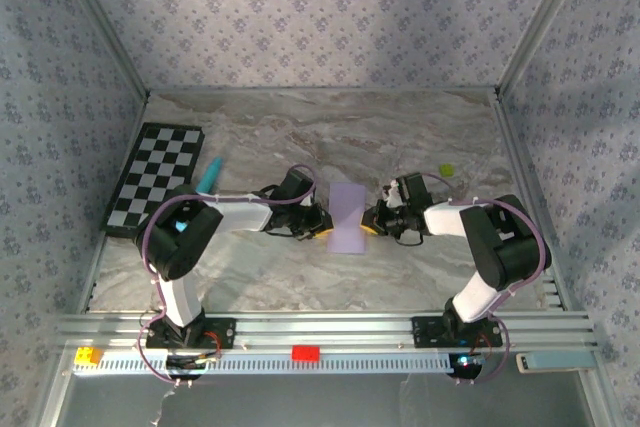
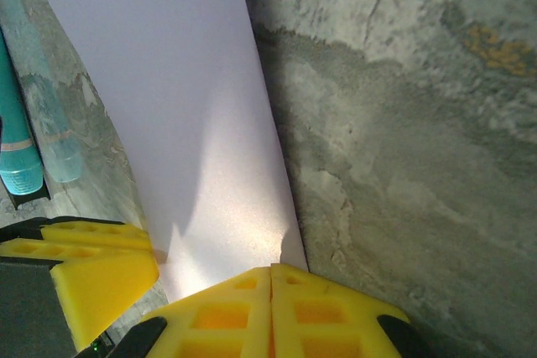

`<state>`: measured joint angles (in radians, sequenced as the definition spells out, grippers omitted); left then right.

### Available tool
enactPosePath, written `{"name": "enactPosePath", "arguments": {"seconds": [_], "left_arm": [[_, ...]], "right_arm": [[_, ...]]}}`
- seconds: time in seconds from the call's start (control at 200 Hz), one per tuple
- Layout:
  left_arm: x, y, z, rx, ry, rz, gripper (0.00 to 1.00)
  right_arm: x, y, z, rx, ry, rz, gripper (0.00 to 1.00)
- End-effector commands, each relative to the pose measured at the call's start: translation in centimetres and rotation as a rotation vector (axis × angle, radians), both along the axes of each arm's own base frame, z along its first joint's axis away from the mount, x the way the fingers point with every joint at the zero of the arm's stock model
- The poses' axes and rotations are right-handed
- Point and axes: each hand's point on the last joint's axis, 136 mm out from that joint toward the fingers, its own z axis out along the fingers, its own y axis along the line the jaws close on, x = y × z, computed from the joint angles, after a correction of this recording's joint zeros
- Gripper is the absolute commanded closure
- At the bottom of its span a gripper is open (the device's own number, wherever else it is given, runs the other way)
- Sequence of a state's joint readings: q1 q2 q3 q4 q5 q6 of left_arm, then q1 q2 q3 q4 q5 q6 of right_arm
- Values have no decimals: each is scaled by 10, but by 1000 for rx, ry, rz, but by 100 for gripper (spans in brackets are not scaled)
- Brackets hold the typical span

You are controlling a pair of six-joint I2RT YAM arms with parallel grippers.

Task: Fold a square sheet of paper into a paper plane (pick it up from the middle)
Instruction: Third fold the triangle at the center of the table.

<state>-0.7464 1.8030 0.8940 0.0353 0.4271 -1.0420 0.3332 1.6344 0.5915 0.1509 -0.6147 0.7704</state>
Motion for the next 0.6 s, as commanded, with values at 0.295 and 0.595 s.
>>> {"name": "enactPosePath", "arguments": {"seconds": [0.295,0.595], "left_arm": [[0,0,1,-23,10,22,83],[2,1,6,-35,8,37,94]], "right_arm": [[-13,-17,-21,-80,75,-34,92],[-10,-14,-13,-56,46,-25,90]]}}
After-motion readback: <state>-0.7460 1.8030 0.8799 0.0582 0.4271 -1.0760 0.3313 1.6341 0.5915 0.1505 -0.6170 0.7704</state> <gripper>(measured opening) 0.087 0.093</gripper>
